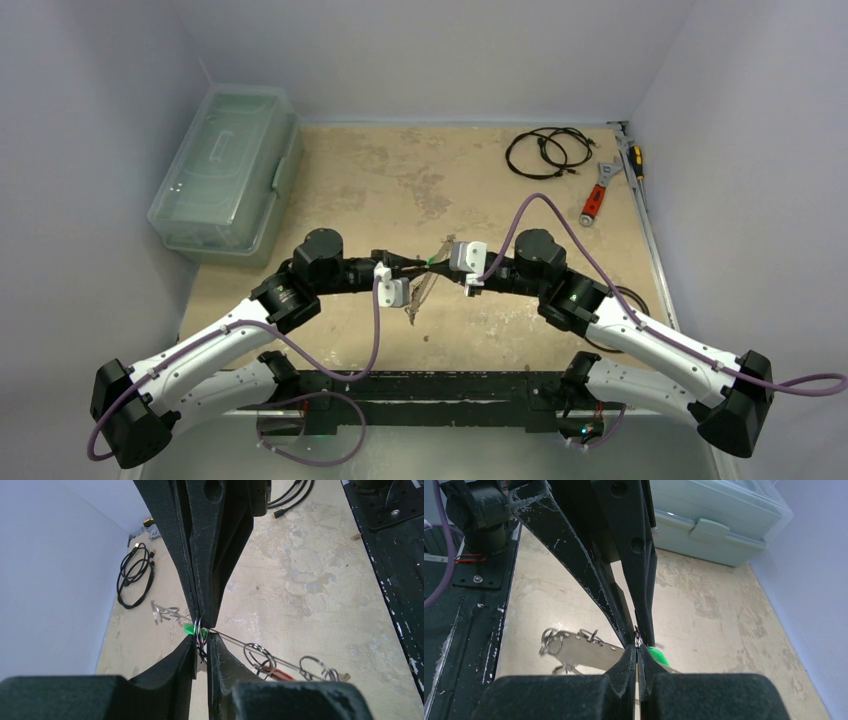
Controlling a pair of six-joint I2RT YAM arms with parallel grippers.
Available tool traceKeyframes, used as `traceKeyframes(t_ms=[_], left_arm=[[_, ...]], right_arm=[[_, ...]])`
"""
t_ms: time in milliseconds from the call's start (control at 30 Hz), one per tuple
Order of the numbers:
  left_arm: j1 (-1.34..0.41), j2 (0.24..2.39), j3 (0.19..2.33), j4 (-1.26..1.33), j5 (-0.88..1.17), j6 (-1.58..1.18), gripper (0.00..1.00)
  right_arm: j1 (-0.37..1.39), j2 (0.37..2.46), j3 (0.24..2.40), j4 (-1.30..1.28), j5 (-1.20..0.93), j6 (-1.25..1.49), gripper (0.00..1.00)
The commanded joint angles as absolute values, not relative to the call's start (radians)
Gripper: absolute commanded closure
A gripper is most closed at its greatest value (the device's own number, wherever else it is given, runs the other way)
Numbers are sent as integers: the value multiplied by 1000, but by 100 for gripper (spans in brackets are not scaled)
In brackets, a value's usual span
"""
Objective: Put the keys on the keyring
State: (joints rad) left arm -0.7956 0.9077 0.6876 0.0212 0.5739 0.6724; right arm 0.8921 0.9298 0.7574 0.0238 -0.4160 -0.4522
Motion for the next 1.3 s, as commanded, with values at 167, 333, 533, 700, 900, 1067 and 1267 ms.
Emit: traceKeyframes(t_ms=[167, 333, 533, 700, 900, 1067, 1267], left_arm=[[-801, 896, 689, 69, 608, 663, 100], [-802, 893, 688, 66, 578, 663, 100], [-802, 901, 698, 44, 517, 667, 100], [-802, 913, 705, 32, 502, 664, 100], [-802, 921, 710, 29, 502, 660, 100], [-802, 920, 711, 26, 495, 658, 100], [-802, 922, 712, 26, 496, 658, 100]], right_arm=[[899, 922, 773, 103, -470, -446, 100], [899, 922, 777, 91, -415, -447, 92], [899, 931, 806, 34, -362, -464, 68], [899, 942, 815, 31, -364, -463, 66], [899, 956, 826, 41, -369, -460, 66], [900, 981, 834, 33, -368, -468, 68], [905, 997, 834, 29, -367, -469, 71]])
